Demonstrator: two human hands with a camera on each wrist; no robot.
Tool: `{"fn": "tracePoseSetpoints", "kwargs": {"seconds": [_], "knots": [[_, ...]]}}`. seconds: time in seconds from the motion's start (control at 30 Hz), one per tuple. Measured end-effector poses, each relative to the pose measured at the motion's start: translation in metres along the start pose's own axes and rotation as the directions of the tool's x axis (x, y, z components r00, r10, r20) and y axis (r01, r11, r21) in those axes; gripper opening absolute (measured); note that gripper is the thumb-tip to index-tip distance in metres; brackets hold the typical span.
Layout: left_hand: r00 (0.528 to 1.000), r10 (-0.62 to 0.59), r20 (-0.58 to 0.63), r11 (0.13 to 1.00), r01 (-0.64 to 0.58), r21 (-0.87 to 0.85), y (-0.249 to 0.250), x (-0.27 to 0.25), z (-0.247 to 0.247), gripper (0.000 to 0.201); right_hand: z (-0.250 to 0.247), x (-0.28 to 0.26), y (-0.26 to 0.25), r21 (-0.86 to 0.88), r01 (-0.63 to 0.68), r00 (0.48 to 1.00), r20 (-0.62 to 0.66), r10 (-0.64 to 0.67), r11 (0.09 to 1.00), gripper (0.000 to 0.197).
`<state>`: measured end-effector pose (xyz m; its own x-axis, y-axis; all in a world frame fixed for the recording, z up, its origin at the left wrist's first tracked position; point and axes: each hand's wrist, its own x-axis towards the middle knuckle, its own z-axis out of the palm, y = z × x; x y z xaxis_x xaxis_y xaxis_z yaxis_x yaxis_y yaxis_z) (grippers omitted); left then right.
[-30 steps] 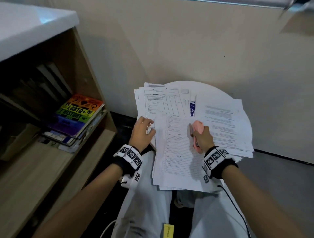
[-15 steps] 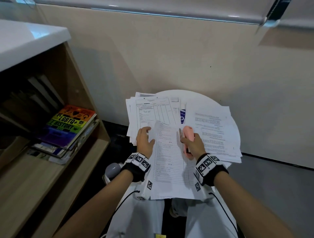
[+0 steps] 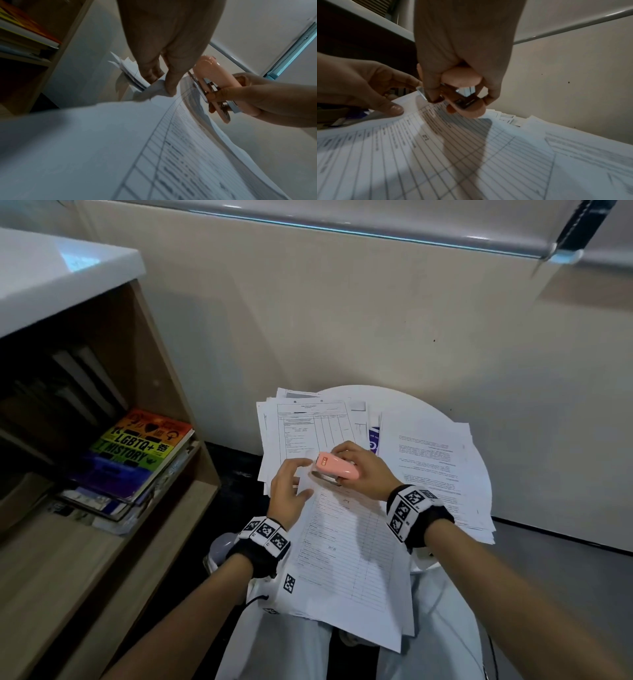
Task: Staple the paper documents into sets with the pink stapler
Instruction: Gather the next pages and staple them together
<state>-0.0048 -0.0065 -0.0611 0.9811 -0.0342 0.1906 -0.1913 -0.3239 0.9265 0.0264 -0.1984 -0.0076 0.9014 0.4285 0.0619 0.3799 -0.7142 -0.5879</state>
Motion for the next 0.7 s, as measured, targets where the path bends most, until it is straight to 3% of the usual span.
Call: {"fn": "tracePoseSetpoints", "kwargs": {"seconds": [0.17, 0.4, 0.57, 0.7], "knots": [[1.000, -0.007, 0.023, 1.000, 0.008, -0.018, -0.004, -0.005, -0.002, 0.047, 0.003, -0.004, 0.006, 0.004, -0.052, 0.999, -0.016, 0.052, 0.999, 0.044], [0.999, 0.043, -0.017, 0.999, -0.043, -0.030, 0.000, -0.005, -0.003, 0.034, 0.001, -0.007, -0.005, 0.052, 0.050, 0.997, 0.052, -0.053, 0.997, 0.041], [1.000, 0.021, -0.013, 0.996, -0.022, -0.090, 0.002, 0.001, -0.002, 0.047, -0.002, -0.010, -0.014, 0.126, 0.081, 0.988, 0.118, -0.096, 0.989, 0.039], [0.998, 0.046, 0.049, 0.986, -0.037, -0.163, 0.008, 0.001, 0.002, 0.043, 0.001, -0.010, -0.014, 0.200, 0.054, 0.996, 0.055, -0.066, 0.978, 0.040]]}}
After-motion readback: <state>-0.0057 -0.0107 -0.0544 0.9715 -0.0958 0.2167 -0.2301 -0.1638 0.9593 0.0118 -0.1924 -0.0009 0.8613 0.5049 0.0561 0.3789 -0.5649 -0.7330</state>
